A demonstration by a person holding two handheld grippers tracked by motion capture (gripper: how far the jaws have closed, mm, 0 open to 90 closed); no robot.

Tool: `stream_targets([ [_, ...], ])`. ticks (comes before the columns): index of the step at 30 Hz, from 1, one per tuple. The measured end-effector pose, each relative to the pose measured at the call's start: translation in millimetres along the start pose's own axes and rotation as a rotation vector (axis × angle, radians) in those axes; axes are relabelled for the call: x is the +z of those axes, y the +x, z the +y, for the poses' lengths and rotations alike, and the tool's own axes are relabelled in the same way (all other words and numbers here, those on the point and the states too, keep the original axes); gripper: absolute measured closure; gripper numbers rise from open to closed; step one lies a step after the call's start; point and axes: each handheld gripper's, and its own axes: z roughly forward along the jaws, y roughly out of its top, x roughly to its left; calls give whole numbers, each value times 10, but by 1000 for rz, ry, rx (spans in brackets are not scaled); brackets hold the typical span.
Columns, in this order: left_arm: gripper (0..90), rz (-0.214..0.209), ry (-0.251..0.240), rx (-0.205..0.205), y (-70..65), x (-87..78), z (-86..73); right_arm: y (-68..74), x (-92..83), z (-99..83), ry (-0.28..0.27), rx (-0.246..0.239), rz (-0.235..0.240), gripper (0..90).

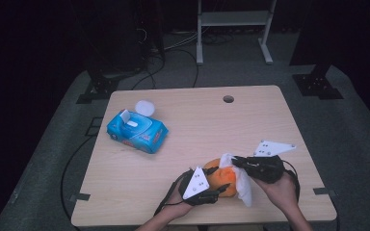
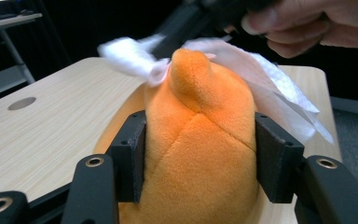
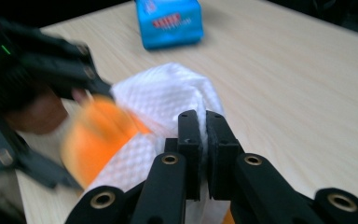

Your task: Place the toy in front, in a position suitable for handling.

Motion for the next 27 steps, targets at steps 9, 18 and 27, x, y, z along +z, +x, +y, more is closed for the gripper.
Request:
stream_targets([
  [9,434,49,-22,-145,170,-8,-32,148,-64,12,-31,-31,40,852],
  [18,433,80,-34,-220,257,-55,-58,84,27,-16,-19,-27,5,853],
  [27,433,76,-42,-231,255,-49,-55,-146,26,-138,30,37,-74,853],
])
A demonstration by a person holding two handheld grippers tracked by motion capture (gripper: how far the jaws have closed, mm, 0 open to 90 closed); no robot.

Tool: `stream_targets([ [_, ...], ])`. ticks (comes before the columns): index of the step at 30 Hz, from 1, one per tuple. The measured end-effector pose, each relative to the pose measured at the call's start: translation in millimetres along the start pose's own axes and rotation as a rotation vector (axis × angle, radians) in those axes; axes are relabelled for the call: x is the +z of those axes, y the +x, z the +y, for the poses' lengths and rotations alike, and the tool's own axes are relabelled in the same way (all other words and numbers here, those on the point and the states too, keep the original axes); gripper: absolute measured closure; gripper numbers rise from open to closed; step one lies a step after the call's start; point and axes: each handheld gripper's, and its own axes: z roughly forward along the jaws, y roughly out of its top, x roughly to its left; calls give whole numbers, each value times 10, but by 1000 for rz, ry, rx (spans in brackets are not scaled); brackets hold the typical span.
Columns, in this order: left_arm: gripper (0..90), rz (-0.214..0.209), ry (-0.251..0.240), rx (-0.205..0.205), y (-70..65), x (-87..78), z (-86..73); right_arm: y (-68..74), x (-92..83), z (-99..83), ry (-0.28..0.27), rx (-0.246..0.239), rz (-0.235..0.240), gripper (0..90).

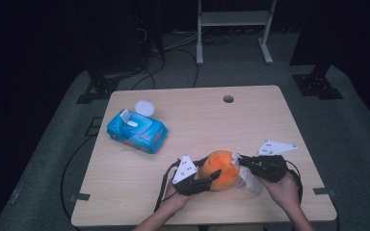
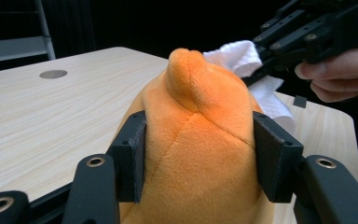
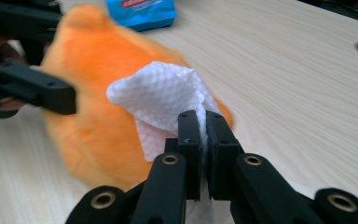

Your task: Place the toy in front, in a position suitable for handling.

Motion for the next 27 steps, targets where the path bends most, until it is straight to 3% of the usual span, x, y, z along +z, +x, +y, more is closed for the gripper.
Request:
stream_targets([
  [3,443,17,-26,13,17,-37,45,41,-59,40,-50,8,19,852],
  [8,445,108,-97,81,-1,-128,149,167,-112,167,-121,-17,65,852],
  [10,446,140,-86,106,-19,-119,134,176,-90,171,-134,-1,81,851],
  [12,445,156,-36,123,-42,-67,74,174,-42,163,-128,6,82,852],
  [14,432,139,7,122,-81,2,-13,153,14,144,-125,27,68,852],
  [17,373,90,13,161,-188,22,17,103,92,101,-99,57,98,851],
  [20,317,36,-21,123,-163,-28,89,58,158,38,-55,70,128,851],
  [23,283,47,-67,67,-25,-114,185,-7,121,-11,-39,84,151,851],
  [27,290,38,-17,-8,124,-114,169,-50,98,-60,-15,101,162,850],
])
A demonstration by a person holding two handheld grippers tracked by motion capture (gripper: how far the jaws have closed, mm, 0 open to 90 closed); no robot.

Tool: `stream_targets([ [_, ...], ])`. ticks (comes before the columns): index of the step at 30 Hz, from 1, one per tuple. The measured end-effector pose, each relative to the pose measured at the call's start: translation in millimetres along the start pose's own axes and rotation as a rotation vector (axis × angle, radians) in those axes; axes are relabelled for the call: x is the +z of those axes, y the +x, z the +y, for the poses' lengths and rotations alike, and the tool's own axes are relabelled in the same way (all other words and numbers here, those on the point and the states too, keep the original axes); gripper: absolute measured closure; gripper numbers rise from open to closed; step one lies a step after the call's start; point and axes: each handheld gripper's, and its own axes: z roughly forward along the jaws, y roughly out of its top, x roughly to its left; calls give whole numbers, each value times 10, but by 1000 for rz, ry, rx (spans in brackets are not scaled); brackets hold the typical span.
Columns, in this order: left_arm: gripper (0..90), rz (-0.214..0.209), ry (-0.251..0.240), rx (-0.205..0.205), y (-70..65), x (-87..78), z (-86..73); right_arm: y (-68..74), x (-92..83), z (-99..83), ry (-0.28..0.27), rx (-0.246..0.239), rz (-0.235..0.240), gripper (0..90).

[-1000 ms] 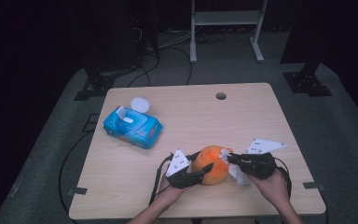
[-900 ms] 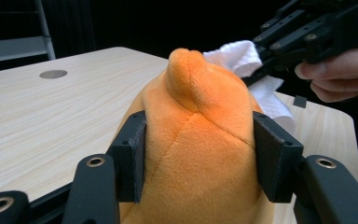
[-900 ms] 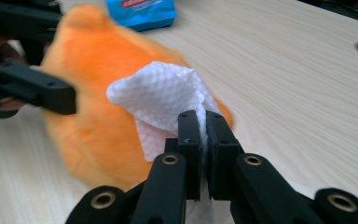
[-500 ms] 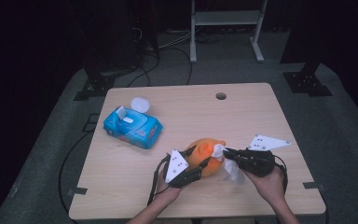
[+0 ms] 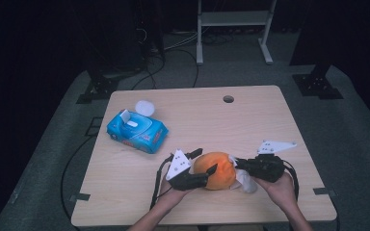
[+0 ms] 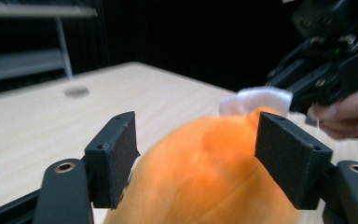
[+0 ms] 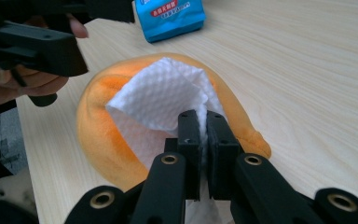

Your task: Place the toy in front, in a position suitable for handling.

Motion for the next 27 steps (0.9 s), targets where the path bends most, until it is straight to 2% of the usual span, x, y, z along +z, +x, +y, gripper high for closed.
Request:
stream_targets([
  [1,299,-5,12,-3,14,10,-19,-7,-1,-2,2,-1,1,850],
  [4,349,-64,45,-17,26,35,-53,-24,-4,-2,11,5,-4,849],
  [6,366,-127,93,-3,-6,61,-67,-50,-7,-7,19,15,-9,847],
  [8,364,-187,145,33,-64,80,-83,-87,-19,-16,32,26,-14,846],
  [10,357,-289,204,72,-116,85,-73,-121,-32,-33,40,38,-18,846],
  [12,353,-339,199,92,-148,49,-26,-141,-49,-53,53,41,-18,847],
  [14,316,-317,172,95,-139,35,4,-147,-73,-67,60,36,-9,847],
  [16,276,-239,155,86,-99,47,10,-138,-86,-74,70,32,-1,847],
  [18,276,-194,167,76,-58,65,-14,-129,-96,-75,81,23,10,847],
  [19,277,-189,177,70,-41,72,-34,-127,-105,-72,86,19,9,848],
  [20,279,-202,178,66,-32,71,-52,-127,-121,-65,89,16,3,847],
  [22,284,-211,190,85,-37,54,-55,-135,-174,-49,86,15,-2,847],
  [24,287,-256,202,86,-42,43,-45,-143,-241,-38,72,19,-1,847],
  [26,292,-273,203,93,-46,32,-29,-146,-275,-41,57,31,16,847],
  [27,292,-278,196,84,-50,27,-21,-136,-264,-47,68,29,30,847],
])
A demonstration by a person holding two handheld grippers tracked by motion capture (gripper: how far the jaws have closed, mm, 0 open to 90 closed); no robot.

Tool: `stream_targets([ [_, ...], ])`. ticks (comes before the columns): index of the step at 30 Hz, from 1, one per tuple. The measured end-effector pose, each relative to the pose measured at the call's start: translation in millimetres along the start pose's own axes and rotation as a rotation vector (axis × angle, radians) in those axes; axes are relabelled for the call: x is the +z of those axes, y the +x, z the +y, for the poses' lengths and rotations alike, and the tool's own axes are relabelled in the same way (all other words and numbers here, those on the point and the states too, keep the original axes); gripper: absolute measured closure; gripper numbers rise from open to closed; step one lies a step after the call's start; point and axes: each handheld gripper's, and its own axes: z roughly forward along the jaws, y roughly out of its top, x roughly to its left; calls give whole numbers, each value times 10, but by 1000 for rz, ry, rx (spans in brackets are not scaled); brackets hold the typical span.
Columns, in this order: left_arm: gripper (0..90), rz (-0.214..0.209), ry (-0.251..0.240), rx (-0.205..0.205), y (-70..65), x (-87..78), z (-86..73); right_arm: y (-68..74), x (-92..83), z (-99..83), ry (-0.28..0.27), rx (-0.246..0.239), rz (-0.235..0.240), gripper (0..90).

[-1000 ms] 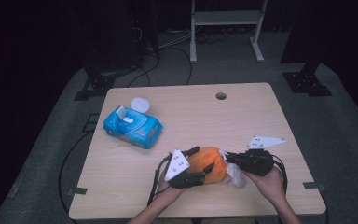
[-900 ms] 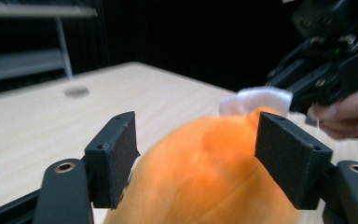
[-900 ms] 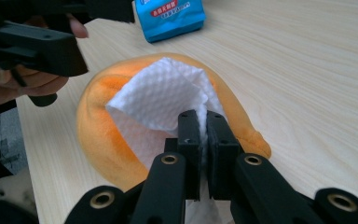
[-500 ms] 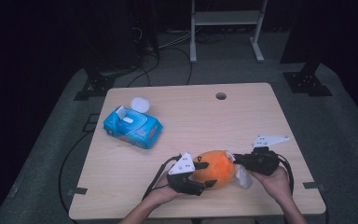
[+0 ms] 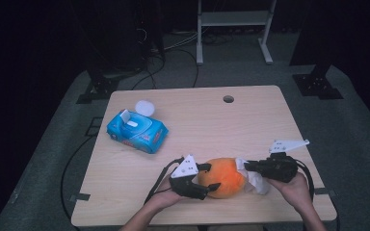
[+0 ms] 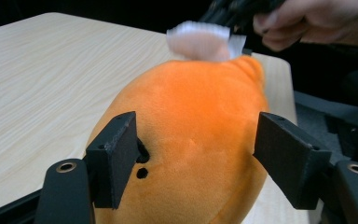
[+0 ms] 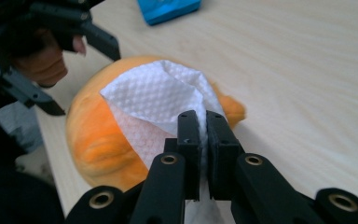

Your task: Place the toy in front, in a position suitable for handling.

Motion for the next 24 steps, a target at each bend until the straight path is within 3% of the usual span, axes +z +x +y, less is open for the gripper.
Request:
stream_targets([
  [3,281,26,-29,15,-15,-3,26,76,110,-20,58,-39,33,846],
  [5,250,48,-37,11,-1,13,40,109,143,-19,72,-69,95,846],
  [8,206,45,-31,-4,65,50,35,134,148,-25,98,-96,136,846],
  [13,184,-25,16,-8,101,149,-57,88,166,-67,121,-77,162,846],
  [15,243,-56,35,2,92,169,-65,100,181,-68,138,-88,164,846],
  [17,298,-41,55,8,63,183,-78,106,192,-66,144,-94,160,846],
  [20,462,22,65,63,-8,186,-74,99,203,-67,145,-88,150,846],
  [22,550,60,47,96,-45,166,-37,94,192,-61,133,-85,136,846],
  [24,597,62,16,102,-56,135,-7,81,154,-52,105,-79,110,847],
])
